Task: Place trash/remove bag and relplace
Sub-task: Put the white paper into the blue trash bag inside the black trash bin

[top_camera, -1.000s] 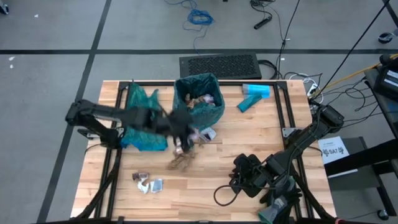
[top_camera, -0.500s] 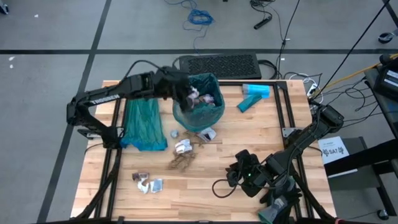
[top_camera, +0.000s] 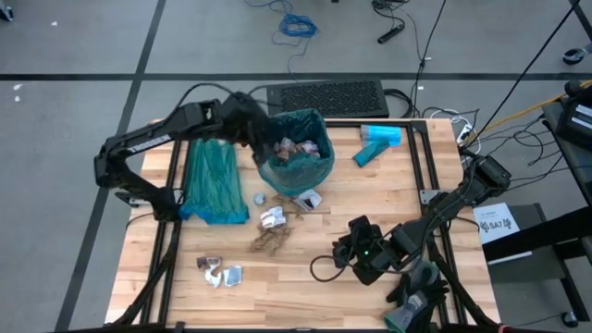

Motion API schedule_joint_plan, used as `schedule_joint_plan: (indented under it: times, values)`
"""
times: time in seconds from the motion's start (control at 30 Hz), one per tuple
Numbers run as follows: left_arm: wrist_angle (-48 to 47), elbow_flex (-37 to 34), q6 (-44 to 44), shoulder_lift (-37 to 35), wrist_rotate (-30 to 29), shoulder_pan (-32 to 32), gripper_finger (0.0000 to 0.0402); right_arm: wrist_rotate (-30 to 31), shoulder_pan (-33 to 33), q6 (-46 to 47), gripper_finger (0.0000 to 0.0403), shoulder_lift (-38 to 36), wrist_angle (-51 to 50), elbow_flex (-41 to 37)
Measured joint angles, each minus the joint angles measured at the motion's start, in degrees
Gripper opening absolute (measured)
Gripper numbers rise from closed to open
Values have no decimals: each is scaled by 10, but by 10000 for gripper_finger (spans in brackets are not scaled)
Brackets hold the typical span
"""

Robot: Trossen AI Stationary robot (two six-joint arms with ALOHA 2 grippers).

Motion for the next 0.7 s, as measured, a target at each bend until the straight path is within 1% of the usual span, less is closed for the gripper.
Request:
schedule_joint_plan:
  times: [0.07, 0.17, 0.37, 0.53, 0.7]
  values:
    - [-28, -1, -17, -18, -6, -27, 143, -1, -1, -10, 120, 0, 0, 0]
    - [-37, -6, -54, -51, -40, -80, 141, -2, -1, -22, 120, 0, -2, 0]
    - [-97, -38, -177, -110, -103, -200, 131, -4, -2, -52, 120, 0, -3, 0]
    - [-121, -113, -341, -137, -161, -332, 129, -6, -7, -82, 120, 0, -3, 0]
    - [-114, -206, -546, -140, -202, -466, 129, -6, -8, -113, 120, 0, 4, 0]
